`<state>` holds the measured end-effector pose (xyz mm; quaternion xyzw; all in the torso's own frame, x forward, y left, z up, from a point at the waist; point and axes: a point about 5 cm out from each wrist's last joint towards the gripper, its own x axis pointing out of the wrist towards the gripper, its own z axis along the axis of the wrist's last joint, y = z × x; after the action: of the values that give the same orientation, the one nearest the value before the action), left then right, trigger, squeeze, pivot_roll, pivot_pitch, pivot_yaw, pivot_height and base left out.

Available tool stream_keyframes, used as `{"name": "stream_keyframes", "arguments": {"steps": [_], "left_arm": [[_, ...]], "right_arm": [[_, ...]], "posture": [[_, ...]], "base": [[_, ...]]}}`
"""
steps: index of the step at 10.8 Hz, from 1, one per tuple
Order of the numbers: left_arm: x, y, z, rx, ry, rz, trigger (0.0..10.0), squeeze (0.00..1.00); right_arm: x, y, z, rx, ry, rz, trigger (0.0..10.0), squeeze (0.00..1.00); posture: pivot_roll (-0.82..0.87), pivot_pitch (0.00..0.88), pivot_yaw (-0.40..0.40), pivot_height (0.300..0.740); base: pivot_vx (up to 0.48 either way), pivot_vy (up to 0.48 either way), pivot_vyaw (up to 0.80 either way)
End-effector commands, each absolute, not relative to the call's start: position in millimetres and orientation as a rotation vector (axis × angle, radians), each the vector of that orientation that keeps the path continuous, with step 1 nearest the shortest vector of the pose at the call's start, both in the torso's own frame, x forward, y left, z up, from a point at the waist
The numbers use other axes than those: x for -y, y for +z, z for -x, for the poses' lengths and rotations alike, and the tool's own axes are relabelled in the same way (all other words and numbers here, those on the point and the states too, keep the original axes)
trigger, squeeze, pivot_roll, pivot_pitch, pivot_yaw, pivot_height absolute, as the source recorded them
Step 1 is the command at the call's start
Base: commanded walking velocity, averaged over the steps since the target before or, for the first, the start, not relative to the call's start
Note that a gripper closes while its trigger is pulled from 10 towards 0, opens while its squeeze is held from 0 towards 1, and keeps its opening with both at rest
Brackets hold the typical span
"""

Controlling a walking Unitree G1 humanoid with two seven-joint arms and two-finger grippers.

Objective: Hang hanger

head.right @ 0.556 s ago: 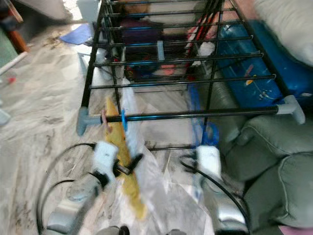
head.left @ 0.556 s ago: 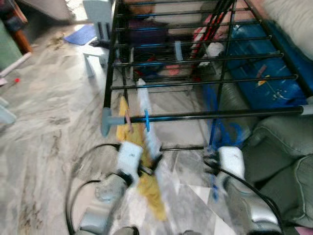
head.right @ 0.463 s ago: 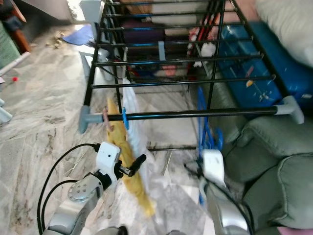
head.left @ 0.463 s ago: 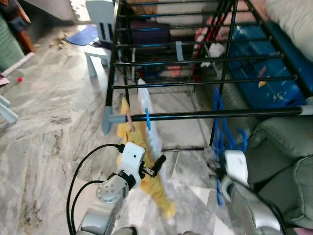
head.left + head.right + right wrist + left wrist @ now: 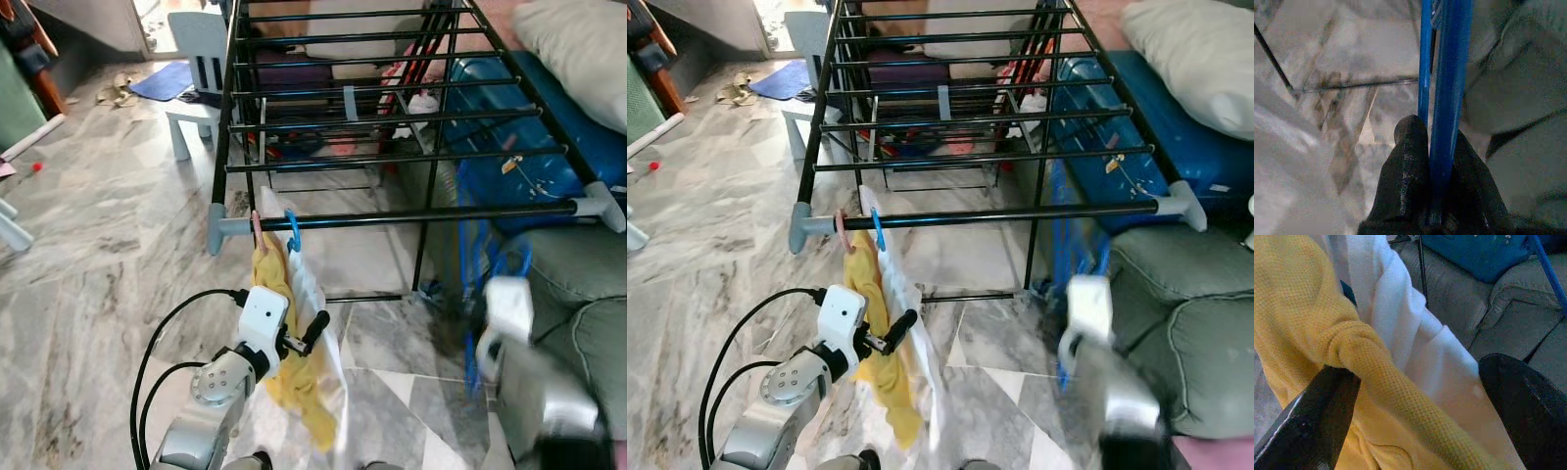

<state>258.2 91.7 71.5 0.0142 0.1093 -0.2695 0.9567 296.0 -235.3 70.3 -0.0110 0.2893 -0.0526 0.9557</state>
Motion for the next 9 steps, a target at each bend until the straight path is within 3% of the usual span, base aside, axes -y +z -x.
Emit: {"name": "stream_keyframes", "arguments": {"steps": [1, 6, 9], "left_arm": [[-93.6, 71.5, -258.0, -0.229, -0.542, -0.042, 10.0, 0.0], [-98.1, 72.1, -254.6, -0.234, -0.519, -0.049, 10.0, 0.0], [-103.5, 71.4, -251.8, -0.242, -0.493, -0.058, 10.0, 0.0]], "right_arm": [[236.9, 74.6, -304.5, -0.578, -0.088, 0.007, 10.0, 0.0], [237.2, 108.9, -360.5, -0.517, -0.025, 0.056, 10.0, 0.0], [233.5, 116.8, -366.9, -0.484, 0.036, 0.101, 10.0, 0.0]], "posture": [[-0.04, 0.151, -0.002, 0.74], [0.0, 0.165, -0.021, 0.74], [0.01, 0.168, -0.028, 0.74]], "base": [[0.0, 0.0, 0.0], [0.0, 0.0, 0.0], [0.0, 0.0, 0.0]]}}
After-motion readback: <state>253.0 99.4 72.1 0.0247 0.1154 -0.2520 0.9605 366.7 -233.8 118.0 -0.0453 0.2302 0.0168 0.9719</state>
